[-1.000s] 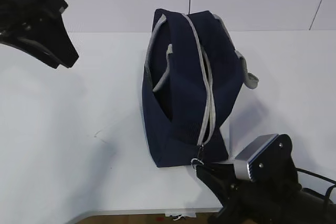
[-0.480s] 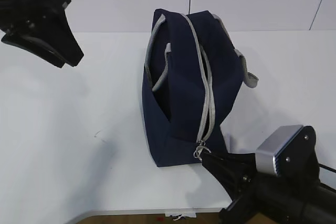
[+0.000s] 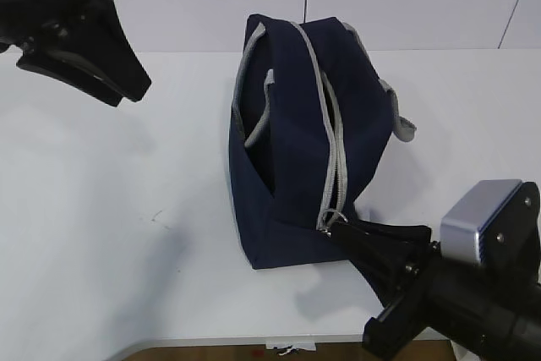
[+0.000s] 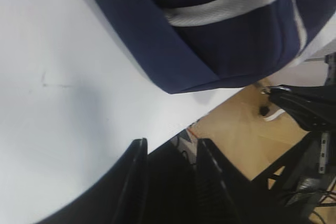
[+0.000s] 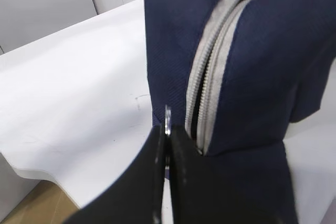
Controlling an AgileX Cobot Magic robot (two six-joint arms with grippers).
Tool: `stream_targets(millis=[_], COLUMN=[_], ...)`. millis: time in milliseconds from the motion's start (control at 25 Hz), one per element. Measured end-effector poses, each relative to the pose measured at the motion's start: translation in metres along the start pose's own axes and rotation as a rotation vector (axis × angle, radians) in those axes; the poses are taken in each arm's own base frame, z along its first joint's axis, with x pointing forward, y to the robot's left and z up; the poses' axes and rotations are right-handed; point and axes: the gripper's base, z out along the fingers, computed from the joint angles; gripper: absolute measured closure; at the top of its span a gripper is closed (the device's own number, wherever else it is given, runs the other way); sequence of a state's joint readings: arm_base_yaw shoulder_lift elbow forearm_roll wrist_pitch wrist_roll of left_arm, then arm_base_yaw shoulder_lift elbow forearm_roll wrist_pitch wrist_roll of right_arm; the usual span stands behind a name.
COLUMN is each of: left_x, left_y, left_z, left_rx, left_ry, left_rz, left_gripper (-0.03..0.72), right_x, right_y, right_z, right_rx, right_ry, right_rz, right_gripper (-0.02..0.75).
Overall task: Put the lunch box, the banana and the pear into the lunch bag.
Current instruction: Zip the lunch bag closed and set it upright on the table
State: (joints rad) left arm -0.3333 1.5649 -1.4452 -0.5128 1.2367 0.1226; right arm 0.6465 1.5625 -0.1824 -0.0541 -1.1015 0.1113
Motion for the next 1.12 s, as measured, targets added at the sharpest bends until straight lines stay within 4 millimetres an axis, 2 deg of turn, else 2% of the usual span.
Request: stream_targets(millis=[240,440,760,1120], left_x=[0.0,0.002,0.008,0.01], left_y=[-0.002,-0.006,-0.025,-0.021], left_z=[0.0,0.003,0.014,0.015], left_rx=[0.021,0.002,-0.026,-0.135], left_ry=[-0.002,0.012,0.053,0.068], left_rz=[-0.007,0.022,0.112,0.175], left_gripper=[0.445,0.445,0.445,0.445], right_x=[-0.009,-0.024,-0.067,-0.121], right_y=[0.001,0.001,0.004,0.006], right_z=[-0.005,-0.003,0.005,0.021], right_rx=[0.009,0.015,0.028,0.052], right_ry=[0.047,0.066,0.126,0.196], right_rz=[-0.005,-0.01,-0.031,-0.047], right_gripper=[0.747,0.747,0.747,0.747])
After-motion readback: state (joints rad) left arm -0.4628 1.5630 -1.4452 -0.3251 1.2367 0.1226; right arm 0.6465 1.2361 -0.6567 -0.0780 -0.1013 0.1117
